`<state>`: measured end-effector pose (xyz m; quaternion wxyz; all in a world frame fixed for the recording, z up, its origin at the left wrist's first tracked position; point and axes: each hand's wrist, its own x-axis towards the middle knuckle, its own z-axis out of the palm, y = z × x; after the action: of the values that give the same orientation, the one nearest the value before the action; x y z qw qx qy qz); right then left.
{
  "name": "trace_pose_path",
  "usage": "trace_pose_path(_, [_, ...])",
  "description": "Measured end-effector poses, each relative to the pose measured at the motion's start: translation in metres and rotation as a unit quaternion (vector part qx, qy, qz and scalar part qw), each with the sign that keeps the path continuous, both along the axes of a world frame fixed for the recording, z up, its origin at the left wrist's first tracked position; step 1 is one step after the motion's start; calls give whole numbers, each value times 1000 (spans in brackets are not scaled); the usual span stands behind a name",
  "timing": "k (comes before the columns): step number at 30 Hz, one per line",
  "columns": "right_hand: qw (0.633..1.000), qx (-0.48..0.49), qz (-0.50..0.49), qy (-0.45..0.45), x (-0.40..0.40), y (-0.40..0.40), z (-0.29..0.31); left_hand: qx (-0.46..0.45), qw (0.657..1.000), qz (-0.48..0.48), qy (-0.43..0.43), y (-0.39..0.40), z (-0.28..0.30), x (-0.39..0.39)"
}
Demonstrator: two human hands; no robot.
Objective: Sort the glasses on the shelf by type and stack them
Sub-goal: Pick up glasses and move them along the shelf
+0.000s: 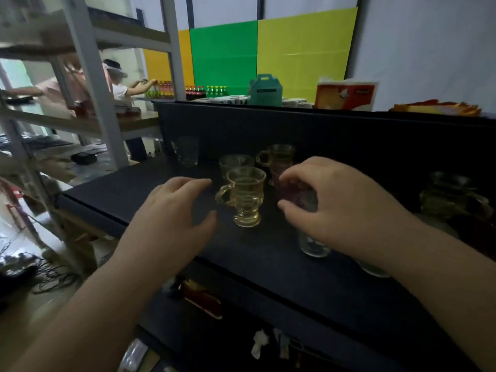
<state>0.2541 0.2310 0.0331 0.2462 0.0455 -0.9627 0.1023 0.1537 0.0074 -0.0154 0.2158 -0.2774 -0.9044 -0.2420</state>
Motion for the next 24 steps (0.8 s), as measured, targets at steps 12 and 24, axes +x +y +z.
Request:
trace_pose_path(12, [987, -7, -158, -30, -152, -68, 14, -17, 994, -107, -8, -54, -3, -194])
trace_pose_path(24, [925, 30, -264, -273, -240, -67, 30, -55, 993, -104, 8, -24, 11, -342])
